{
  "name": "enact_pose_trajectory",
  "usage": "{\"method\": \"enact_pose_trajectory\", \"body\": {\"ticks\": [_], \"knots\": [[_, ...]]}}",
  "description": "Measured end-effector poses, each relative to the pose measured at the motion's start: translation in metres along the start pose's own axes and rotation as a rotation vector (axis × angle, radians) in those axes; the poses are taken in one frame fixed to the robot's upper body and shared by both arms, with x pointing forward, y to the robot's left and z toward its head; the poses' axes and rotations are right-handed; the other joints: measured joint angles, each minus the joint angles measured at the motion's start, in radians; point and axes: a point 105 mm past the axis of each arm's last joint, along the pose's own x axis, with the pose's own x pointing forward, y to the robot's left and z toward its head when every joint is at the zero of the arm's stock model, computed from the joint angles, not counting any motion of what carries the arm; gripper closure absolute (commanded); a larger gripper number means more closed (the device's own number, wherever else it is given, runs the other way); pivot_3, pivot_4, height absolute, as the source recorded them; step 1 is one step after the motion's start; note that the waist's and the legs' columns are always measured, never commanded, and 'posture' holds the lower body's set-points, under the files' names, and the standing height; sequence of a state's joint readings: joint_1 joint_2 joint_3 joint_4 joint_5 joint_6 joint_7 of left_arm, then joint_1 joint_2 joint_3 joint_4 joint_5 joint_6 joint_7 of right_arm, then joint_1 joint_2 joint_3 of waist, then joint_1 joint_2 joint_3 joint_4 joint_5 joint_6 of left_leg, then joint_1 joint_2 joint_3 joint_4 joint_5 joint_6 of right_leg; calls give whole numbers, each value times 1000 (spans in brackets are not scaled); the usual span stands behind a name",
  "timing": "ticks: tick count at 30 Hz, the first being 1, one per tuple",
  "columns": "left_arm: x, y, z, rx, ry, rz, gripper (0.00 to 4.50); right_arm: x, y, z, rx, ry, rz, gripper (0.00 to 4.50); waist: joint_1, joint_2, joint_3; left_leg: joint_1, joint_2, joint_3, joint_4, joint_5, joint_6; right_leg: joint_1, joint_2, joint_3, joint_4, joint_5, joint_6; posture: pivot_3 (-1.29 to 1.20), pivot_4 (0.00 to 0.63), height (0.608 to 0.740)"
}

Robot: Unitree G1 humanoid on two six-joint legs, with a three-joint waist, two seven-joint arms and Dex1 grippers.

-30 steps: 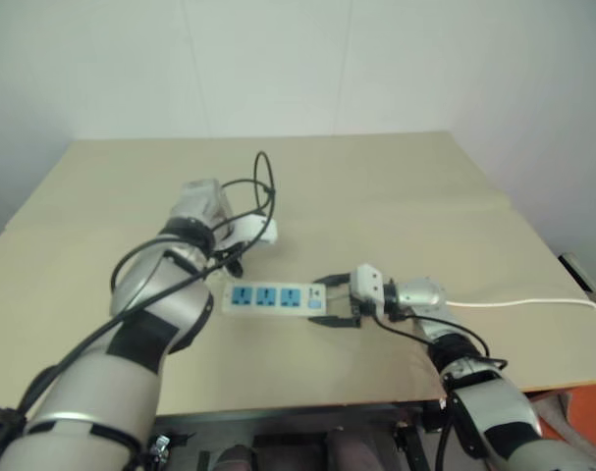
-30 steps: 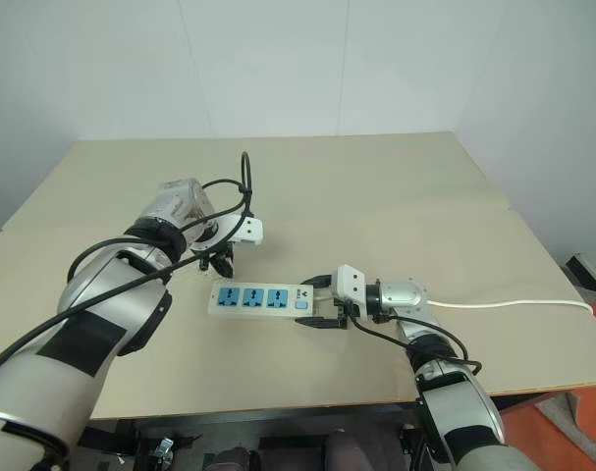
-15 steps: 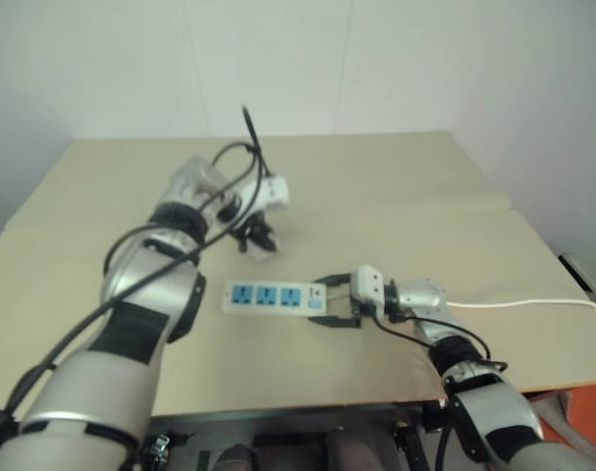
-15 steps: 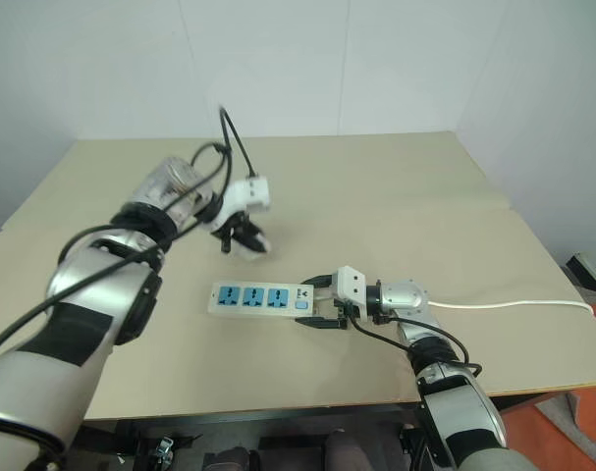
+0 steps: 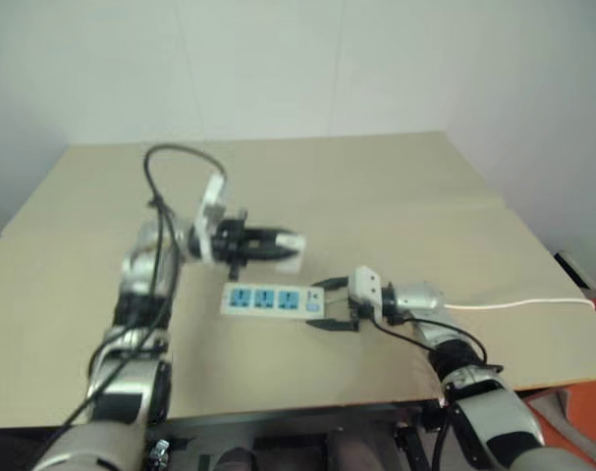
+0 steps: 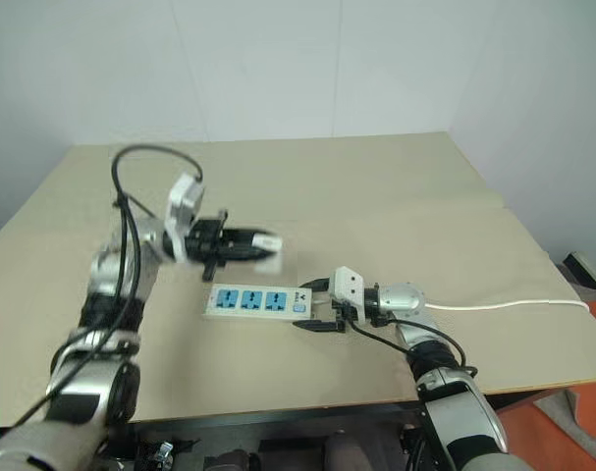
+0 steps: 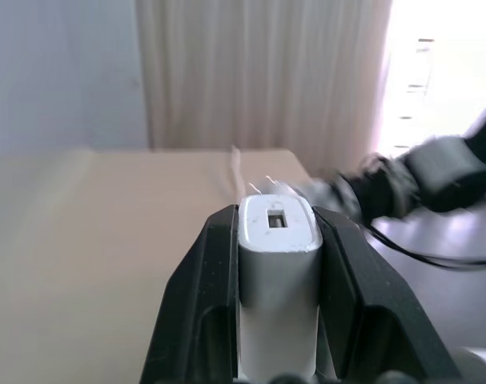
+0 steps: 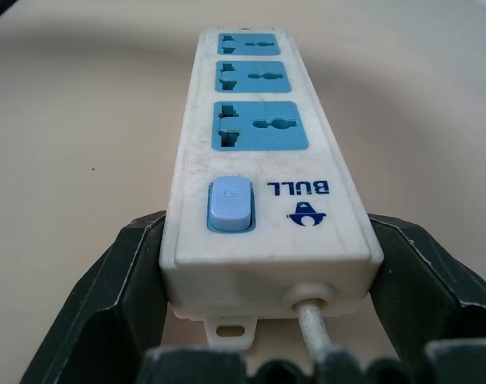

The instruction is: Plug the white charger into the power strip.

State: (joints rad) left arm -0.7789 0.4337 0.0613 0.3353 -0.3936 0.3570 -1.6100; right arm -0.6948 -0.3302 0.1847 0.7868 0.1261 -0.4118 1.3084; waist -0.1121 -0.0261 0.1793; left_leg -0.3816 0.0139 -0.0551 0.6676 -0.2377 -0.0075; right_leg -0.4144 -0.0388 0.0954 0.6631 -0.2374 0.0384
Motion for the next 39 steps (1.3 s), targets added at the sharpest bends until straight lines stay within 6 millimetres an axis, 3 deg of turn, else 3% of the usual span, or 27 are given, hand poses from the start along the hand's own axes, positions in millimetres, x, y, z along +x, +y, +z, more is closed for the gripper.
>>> {"method": "enact_pose_trajectory", "body": {"ticks": [10, 21, 33, 39], "knots": [[-5, -6, -7, -30, -32, 6, 3495, 1, 2, -5, 87, 16, 25, 1105, 10, 0, 0, 12, 0, 2, -3, 0, 0, 12, 1, 0, -6, -1, 0, 0, 150, 740], [-14, 3, -41, -214, -113, 54, 3495, 2, 3, -6, 82, 9, 11, 1105, 8, -3, -3, 13, 0, 2, -3, 0, 0, 12, 1, 0, -6, -1, 0, 0, 150, 740], [-2, 5, -70, -243, -88, 47, 3495, 0, 6, -5, 65, 7, -5, 1105, 11, -3, -3, 12, 0, 2, -3, 0, 0, 11, 1, 0, -7, -1, 0, 0, 150, 740], [1, 10, -72, -230, -88, 52, 3495, 0, 8, -4, 63, 6, -4, 1105, 12, -4, -3, 12, 0, 2, -4, 0, 0, 11, 1, 0, -8, -1, 0, 0, 150, 740]]}}
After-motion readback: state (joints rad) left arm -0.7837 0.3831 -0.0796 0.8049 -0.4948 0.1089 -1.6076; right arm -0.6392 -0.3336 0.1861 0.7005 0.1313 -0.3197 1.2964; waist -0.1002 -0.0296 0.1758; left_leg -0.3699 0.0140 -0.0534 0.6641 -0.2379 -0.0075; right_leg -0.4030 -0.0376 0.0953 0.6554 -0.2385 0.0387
